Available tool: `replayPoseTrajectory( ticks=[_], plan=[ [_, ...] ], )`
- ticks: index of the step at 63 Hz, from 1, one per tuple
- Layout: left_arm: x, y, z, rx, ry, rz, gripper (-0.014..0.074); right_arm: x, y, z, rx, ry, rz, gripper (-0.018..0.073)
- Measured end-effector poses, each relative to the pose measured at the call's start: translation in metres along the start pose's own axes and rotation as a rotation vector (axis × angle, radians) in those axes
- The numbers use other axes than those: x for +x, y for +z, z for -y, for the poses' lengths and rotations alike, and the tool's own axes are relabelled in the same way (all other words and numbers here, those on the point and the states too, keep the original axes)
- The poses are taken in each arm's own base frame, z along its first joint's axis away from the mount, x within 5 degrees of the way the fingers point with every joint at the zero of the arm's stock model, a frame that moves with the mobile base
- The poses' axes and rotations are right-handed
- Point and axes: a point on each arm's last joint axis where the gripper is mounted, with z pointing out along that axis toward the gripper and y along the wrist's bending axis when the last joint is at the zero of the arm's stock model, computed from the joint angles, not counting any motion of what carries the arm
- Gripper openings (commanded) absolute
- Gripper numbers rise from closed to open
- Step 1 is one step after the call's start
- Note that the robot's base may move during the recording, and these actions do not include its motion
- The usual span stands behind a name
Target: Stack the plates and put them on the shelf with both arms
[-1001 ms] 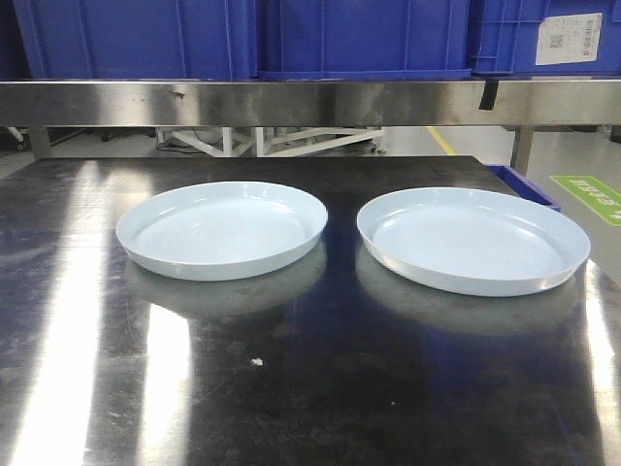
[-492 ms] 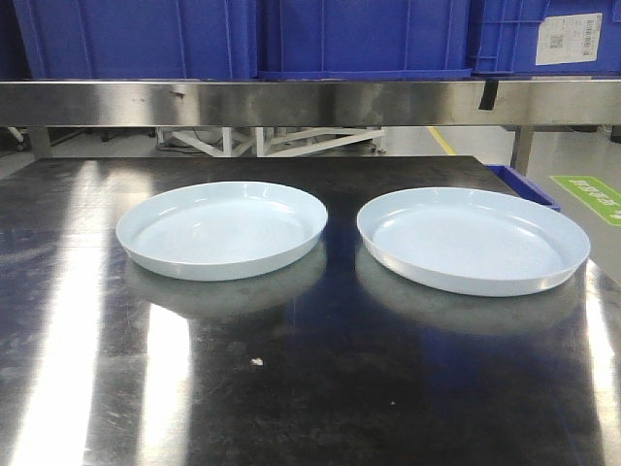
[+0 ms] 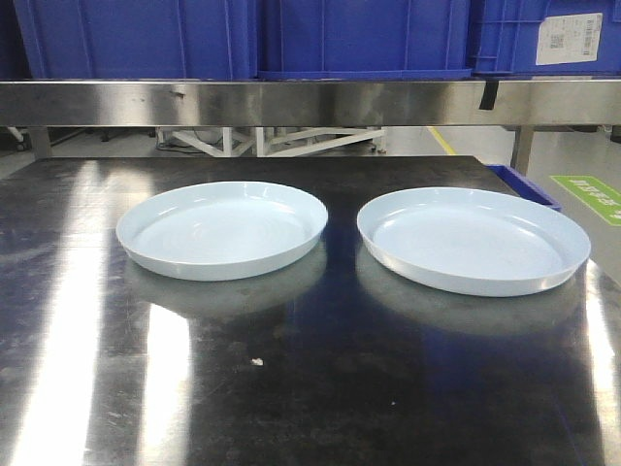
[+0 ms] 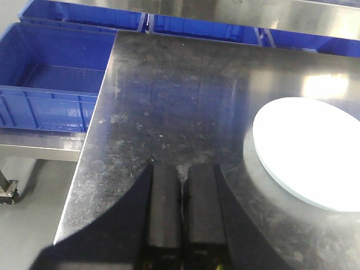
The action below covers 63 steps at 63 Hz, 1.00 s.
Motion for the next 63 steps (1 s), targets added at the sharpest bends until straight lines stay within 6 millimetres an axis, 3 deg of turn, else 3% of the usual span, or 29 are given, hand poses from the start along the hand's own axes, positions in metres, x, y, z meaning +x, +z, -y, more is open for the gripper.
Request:
replayPoseTrajectory(
  ticks=[4,27,48,63],
  plan=[
    [0.000,0.000,0.000,0.000,0.000,0.000,0.0091,0.001,0.000,0.000,0.001,0.000,-0.007,0.0573],
    [0.000,0.000,0.000,0.001,-0.002,0.000,0.0091,0.000,0.009,0.001,0.010,0.002,-0.046,0.0571],
    [0.000,0.000,0.000,0.001,-0.002,0.001,0.0091,-0.036,0.071,-0.004,0.036,0.011,-0.138,0.0571],
    [0.000,0.000,0.000,0.001,-0.004,0.001,0.0091,-0.041,0.118,-0.009,0.045,0.002,-0.244,0.0571]
  ],
)
